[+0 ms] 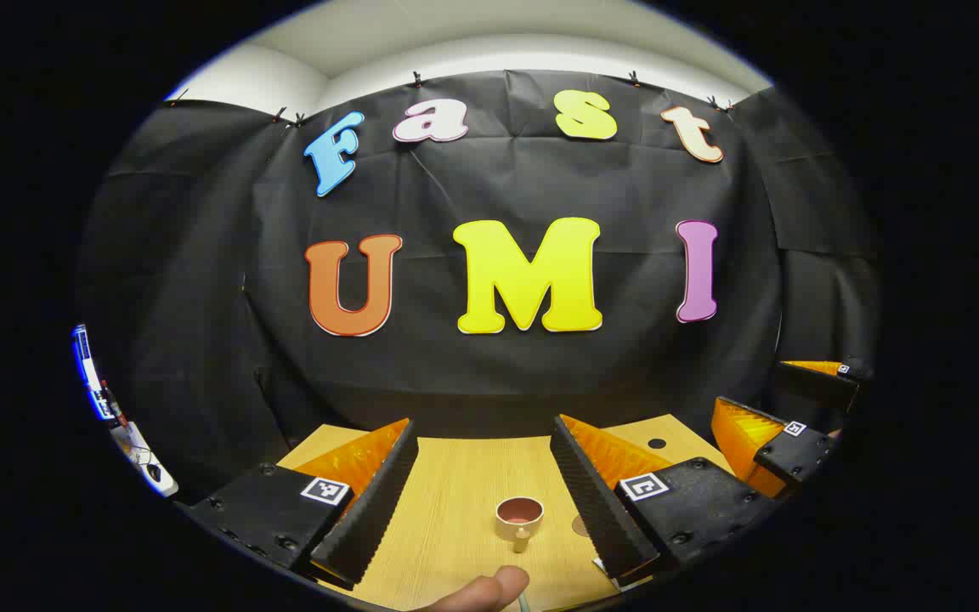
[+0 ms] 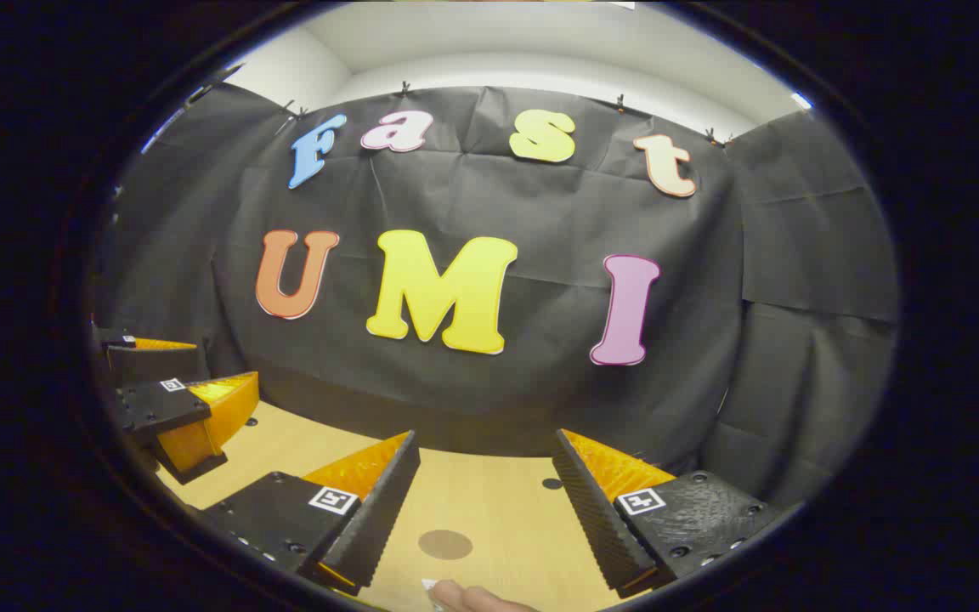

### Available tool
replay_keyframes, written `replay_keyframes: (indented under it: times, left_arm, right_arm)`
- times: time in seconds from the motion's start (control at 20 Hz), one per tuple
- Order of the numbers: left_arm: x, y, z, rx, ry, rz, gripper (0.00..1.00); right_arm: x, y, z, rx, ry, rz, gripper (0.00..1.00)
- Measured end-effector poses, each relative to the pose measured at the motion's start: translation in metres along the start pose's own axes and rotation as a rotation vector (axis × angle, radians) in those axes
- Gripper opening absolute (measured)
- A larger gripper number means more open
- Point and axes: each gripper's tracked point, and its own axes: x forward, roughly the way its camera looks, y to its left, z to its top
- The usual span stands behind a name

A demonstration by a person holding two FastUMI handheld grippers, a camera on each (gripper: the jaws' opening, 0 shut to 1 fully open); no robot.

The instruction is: Put the toothbrush and toothpaste on the desktop into the cup, then pick up the cup and place it on the coaster on the desktop.

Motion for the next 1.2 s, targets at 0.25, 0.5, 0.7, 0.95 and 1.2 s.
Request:
replay_keyframes:
  times: [0.25,0.5,0.7,0.95,1.2]
  left_arm:
    - [-0.003,-0.004,0.001,0.019,-0.019,-0.001,0.99]
    - [-0.004,0.000,-0.004,0.008,-0.012,0.008,0.99]
    - [-0.004,0.006,-0.012,0.011,0.006,0.026,0.99]
    - [-0.003,0.008,-0.034,0.039,0.035,0.042,0.99]
    - [0.003,-0.006,-0.118,0.047,0.184,-0.011,0.99]
  right_arm:
    - [0.002,-0.012,-0.010,0.014,0.013,-0.007,0.95]
    - [0.002,-0.027,-0.021,0.036,0.037,-0.035,0.95]
    - [0.001,-0.029,-0.033,0.040,0.065,-0.041,0.97]
    - [-0.004,-0.023,-0.050,0.035,0.116,-0.030,0.97]
    - [-0.015,-0.012,-0.072,0.018,0.178,-0.005,0.95]
